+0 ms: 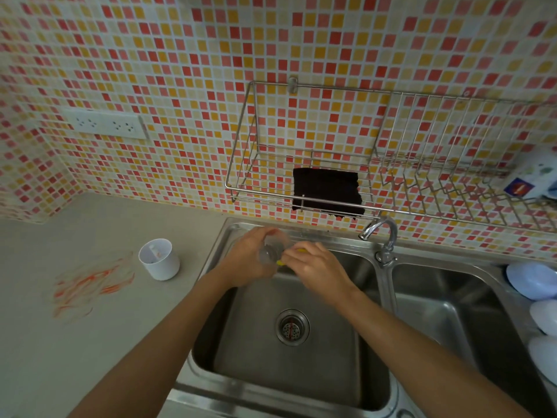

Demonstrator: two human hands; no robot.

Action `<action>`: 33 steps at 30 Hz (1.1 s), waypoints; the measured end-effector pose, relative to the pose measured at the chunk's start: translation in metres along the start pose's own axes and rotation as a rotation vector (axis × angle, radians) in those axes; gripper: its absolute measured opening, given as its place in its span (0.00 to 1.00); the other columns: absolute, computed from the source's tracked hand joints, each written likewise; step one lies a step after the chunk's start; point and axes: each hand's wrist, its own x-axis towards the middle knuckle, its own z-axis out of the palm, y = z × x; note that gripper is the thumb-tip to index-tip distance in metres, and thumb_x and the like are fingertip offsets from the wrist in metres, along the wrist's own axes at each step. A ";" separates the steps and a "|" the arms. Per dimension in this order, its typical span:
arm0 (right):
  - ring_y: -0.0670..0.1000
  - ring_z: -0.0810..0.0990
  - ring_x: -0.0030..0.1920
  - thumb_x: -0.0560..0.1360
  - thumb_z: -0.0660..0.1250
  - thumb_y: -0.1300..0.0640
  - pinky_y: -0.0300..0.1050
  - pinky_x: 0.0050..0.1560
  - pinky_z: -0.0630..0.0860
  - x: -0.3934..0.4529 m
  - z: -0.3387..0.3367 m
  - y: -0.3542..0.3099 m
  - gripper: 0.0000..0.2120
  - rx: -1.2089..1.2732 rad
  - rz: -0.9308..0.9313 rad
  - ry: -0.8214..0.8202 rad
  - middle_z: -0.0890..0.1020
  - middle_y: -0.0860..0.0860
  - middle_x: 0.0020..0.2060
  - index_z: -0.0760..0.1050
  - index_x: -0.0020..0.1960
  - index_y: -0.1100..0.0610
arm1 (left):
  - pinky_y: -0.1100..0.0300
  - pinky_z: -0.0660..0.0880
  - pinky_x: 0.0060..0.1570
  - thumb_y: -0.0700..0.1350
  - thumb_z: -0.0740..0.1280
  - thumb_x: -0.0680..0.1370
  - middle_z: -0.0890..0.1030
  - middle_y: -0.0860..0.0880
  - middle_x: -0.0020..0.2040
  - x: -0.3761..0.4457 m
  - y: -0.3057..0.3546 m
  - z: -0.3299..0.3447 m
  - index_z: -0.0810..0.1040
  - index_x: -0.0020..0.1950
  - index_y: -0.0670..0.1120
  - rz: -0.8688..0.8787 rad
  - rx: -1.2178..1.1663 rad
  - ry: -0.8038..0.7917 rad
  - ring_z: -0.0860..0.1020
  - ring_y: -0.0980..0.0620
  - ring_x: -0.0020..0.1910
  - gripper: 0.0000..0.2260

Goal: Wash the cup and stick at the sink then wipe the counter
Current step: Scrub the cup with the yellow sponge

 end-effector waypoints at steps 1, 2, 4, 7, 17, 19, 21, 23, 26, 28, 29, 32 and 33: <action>0.52 0.78 0.52 0.66 0.71 0.64 0.45 0.48 0.74 0.001 -0.001 -0.001 0.15 -0.002 0.012 0.017 0.83 0.47 0.49 0.80 0.52 0.54 | 0.65 0.70 0.62 0.43 0.77 0.65 0.72 0.53 0.63 -0.003 -0.001 0.001 0.66 0.70 0.46 0.009 -0.001 0.033 0.67 0.62 0.60 0.35; 0.52 0.78 0.52 0.67 0.70 0.65 0.46 0.48 0.74 0.001 -0.002 -0.002 0.15 -0.003 0.023 0.032 0.83 0.47 0.49 0.80 0.52 0.55 | 0.68 0.66 0.63 0.44 0.78 0.65 0.70 0.52 0.65 -0.007 -0.002 0.002 0.65 0.71 0.47 0.013 0.034 0.059 0.64 0.63 0.61 0.38; 0.52 0.78 0.53 0.67 0.68 0.65 0.46 0.48 0.74 0.002 0.001 -0.006 0.14 -0.004 0.047 0.086 0.83 0.48 0.50 0.79 0.52 0.55 | 0.63 0.62 0.65 0.52 0.79 0.63 0.67 0.51 0.68 -0.012 -0.006 0.010 0.61 0.72 0.49 -0.011 0.178 0.114 0.62 0.60 0.63 0.42; 0.52 0.78 0.53 0.67 0.72 0.65 0.45 0.50 0.74 0.003 0.008 -0.017 0.14 0.042 0.096 0.129 0.83 0.47 0.49 0.80 0.52 0.55 | 0.55 0.68 0.63 0.62 0.74 0.62 0.71 0.49 0.65 -0.012 -0.007 0.018 0.66 0.69 0.48 -0.066 0.314 0.232 0.69 0.50 0.63 0.40; 0.43 0.76 0.53 0.76 0.67 0.63 0.33 0.56 0.70 0.002 0.000 -0.025 0.16 0.649 0.379 -0.034 0.81 0.47 0.55 0.79 0.61 0.52 | 0.55 0.69 0.63 0.46 0.76 0.67 0.76 0.48 0.62 -0.007 -0.003 0.002 0.72 0.65 0.45 0.110 0.380 0.168 0.71 0.48 0.62 0.29; 0.49 0.76 0.56 0.70 0.71 0.67 0.45 0.57 0.74 -0.001 0.005 -0.010 0.20 0.330 0.114 -0.104 0.82 0.46 0.56 0.80 0.59 0.52 | 0.56 0.71 0.62 0.46 0.73 0.69 0.77 0.49 0.61 -0.008 -0.002 0.005 0.73 0.64 0.46 0.132 0.392 0.136 0.71 0.50 0.61 0.24; 0.53 0.78 0.57 0.65 0.75 0.66 0.50 0.55 0.75 0.001 0.003 0.006 0.22 0.111 -0.021 -0.125 0.83 0.47 0.55 0.81 0.56 0.53 | 0.59 0.69 0.61 0.45 0.73 0.69 0.76 0.50 0.62 -0.010 0.000 0.010 0.73 0.65 0.47 0.117 0.364 0.107 0.71 0.50 0.61 0.25; 0.53 0.78 0.57 0.63 0.77 0.64 0.50 0.54 0.76 0.004 -0.002 0.012 0.20 0.040 -0.020 -0.092 0.84 0.48 0.54 0.82 0.54 0.55 | 0.60 0.68 0.62 0.45 0.73 0.68 0.76 0.50 0.63 -0.009 0.002 0.011 0.72 0.67 0.47 0.091 0.364 0.096 0.70 0.51 0.63 0.28; 0.53 0.79 0.55 0.61 0.77 0.66 0.49 0.53 0.77 0.000 0.001 -0.002 0.20 0.061 0.083 -0.052 0.84 0.47 0.52 0.83 0.52 0.53 | 0.57 0.68 0.65 0.46 0.71 0.69 0.75 0.51 0.63 -0.005 0.003 0.010 0.71 0.67 0.47 0.093 0.370 0.081 0.70 0.51 0.63 0.27; 0.51 0.77 0.53 0.65 0.73 0.69 0.49 0.53 0.76 -0.006 0.007 -0.020 0.21 0.228 0.186 -0.055 0.84 0.47 0.51 0.82 0.54 0.52 | 0.58 0.68 0.65 0.47 0.72 0.70 0.75 0.50 0.63 -0.007 0.005 0.011 0.71 0.67 0.47 0.104 0.370 0.073 0.70 0.51 0.63 0.26; 0.50 0.77 0.52 0.69 0.69 0.69 0.46 0.55 0.74 -0.007 0.006 -0.027 0.19 0.379 0.283 -0.051 0.83 0.48 0.51 0.82 0.56 0.53 | 0.60 0.66 0.65 0.47 0.73 0.70 0.75 0.50 0.64 -0.008 0.004 0.011 0.71 0.68 0.47 0.109 0.380 0.064 0.69 0.51 0.64 0.27; 0.43 0.74 0.49 0.77 0.65 0.63 0.34 0.53 0.68 -0.008 -0.001 -0.034 0.14 0.676 0.509 -0.057 0.79 0.45 0.49 0.80 0.59 0.52 | 0.63 0.62 0.65 0.47 0.76 0.67 0.73 0.50 0.66 -0.012 0.002 0.012 0.70 0.68 0.46 0.079 0.385 0.051 0.67 0.50 0.66 0.31; 0.42 0.74 0.47 0.77 0.65 0.62 0.34 0.52 0.68 -0.008 -0.001 -0.032 0.14 0.695 0.516 -0.069 0.78 0.45 0.48 0.80 0.59 0.51 | 0.64 0.60 0.65 0.47 0.76 0.67 0.74 0.49 0.65 -0.012 0.002 0.012 0.70 0.68 0.46 0.081 0.392 0.055 0.67 0.50 0.66 0.31</action>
